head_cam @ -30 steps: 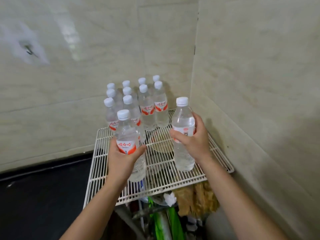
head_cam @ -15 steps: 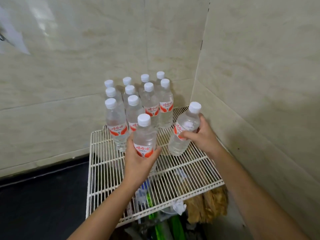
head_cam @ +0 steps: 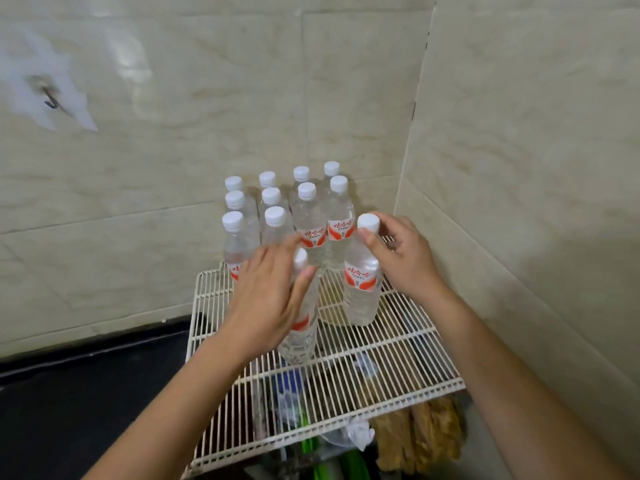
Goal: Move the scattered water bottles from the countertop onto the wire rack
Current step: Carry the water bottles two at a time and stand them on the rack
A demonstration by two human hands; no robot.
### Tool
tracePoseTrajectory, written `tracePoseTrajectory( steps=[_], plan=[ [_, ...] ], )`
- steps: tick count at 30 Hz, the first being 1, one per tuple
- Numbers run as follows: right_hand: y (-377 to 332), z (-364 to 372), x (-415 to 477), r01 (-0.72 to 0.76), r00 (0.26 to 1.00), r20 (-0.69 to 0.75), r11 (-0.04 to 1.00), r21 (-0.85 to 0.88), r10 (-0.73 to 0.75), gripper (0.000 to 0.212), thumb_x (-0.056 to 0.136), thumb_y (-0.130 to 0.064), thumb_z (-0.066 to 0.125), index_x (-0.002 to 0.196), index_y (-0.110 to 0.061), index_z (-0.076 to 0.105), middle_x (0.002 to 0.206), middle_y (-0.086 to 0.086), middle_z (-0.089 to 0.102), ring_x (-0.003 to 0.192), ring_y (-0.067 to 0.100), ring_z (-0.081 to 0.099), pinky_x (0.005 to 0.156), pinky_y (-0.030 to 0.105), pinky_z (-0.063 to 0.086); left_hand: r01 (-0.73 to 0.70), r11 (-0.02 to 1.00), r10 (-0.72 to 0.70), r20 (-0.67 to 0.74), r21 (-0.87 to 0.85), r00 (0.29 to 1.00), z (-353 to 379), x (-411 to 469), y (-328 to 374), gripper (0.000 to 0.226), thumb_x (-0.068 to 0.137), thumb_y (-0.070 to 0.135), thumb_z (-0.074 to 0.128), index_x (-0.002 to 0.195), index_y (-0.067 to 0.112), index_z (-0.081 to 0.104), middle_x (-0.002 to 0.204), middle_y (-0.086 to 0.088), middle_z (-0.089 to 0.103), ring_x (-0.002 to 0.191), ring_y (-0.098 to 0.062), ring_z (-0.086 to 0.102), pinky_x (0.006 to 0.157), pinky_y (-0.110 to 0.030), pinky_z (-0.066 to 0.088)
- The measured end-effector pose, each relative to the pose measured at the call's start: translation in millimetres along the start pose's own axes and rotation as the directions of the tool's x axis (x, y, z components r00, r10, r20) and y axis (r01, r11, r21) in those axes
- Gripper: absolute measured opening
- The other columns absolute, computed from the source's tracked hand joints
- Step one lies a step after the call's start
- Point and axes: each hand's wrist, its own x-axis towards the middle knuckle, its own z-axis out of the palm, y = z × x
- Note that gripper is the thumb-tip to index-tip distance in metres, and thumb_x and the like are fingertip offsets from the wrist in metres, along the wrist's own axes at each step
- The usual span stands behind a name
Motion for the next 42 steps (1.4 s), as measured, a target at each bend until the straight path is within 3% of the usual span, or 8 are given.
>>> tracePoseTrajectory(
  steps=[2,6,11,18,21,26,34,42],
  plan=[
    [7,-13,2,-0.017,1.0,-0.005,0.999,-0.042,0.017,0.039,0.094,-0.053,0.06,0.13,-0.036,0.064,0.106,-0.014,0.056,0.102,0.009,0.062,0.095,0.043,0.053,-0.008,1.0,0.007,0.051,0.007,0.999,-5,-3,1,0.057,0.105,0.047,0.029,0.153,0.017,0.03,0.122,0.003,0.056,0.113,-0.012,0.043,0.097,-0.031,0.036],
    [13,-39,7,-0.028,1.0,0.006,1.0,-0.009,0.028,0.045,0.098,-0.039,0.063,0.141,-0.036,0.053,0.126,-0.006,0.063,0.107,0.005,0.062,0.095,0.035,0.053,0.113,0.971,-0.115,0.0,-0.213,0.993,-12,11,1,0.045,0.099,0.043,0.053,0.137,0.021,0.056,0.104,0.012,0.062,0.086,-0.008,0.053,0.079,-0.034,0.048],
    [14,-46,10,-0.007,1.0,0.028,0.995,-0.095,0.009,0.044,0.09,-0.049,0.069,0.131,-0.036,0.062,0.117,-0.01,0.063,0.097,0.003,0.065,0.089,0.034,0.054,0.215,0.934,-0.244,-0.068,-0.285,0.967,-8,42,24,0.041,0.09,0.039,0.069,0.126,0.02,0.066,0.089,0.003,0.065,0.075,-0.012,0.061,0.069,-0.032,0.054],
    [14,-44,15,0.021,0.997,0.082,0.995,-0.095,-0.013,0.039,0.091,-0.044,0.069,0.128,-0.036,0.061,0.117,-0.01,0.068,0.099,0.005,0.064,0.09,0.038,0.055,0.195,0.969,-0.203,-0.039,-0.154,0.978,-4,96,32,0.041,0.092,0.034,0.07,0.126,0.013,0.066,0.098,-0.003,0.072,0.085,-0.014,0.061,0.075,-0.029,0.046],
    [13,-42,18,0.02,0.994,0.112,0.993,-0.117,-0.007,0.042,0.093,-0.042,0.066,0.133,-0.034,0.059,0.122,-0.009,0.067,0.103,0.009,0.064,0.092,0.041,0.055,0.196,0.979,-0.196,0.006,-0.059,0.981,-5,108,20,0.037,0.092,0.035,0.068,0.12,0.011,0.068,0.098,-0.01,0.072,0.088,-0.024,0.064,0.077,-0.037,0.051],
    [4,-37,35,0.071,0.98,0.194,0.98,-0.187,-0.034,0.044,0.097,-0.04,0.061,0.14,-0.031,0.055,0.128,-0.006,0.066,0.107,0.013,0.064,0.094,0.045,0.054,0.141,0.979,-0.146,0.025,0.148,0.989,6,108,-1,0.035,0.09,0.045,0.067,0.117,0.023,0.067,0.092,0.003,0.065,0.101,-0.025,0.057,0.092,-0.042,0.036],
    [-8,-9,67,0.186,0.934,0.341,0.962,-0.2,-0.11,0.041,0.099,-0.028,0.061,0.139,-0.024,0.054,0.132,0.001,0.06,0.113,0.018,0.06,0.1,0.044,0.05,0.229,0.972,-0.234,-0.123,-0.054,0.964,24,108,-19,0.04,0.083,0.044,0.076,0.114,0.019,0.071,0.1,-0.001,0.073,0.102,-0.022,0.06,0.09,-0.039,0.035],
    [-3,-2,77,0.206,0.925,0.357,0.961,-0.184,-0.13,0.039,0.102,-0.02,0.057,0.14,-0.024,0.052,0.136,0.001,0.053,0.111,0.008,0.052,0.1,0.03,0.043,0.174,0.978,-0.153,-0.169,0.117,0.974,32,106,-19,0.046,0.086,0.053,0.067,0.123,0.025,0.066,0.099,0.001,0.071,0.104,-0.022,0.055,0.079,-0.031,0.017]
  ],
)
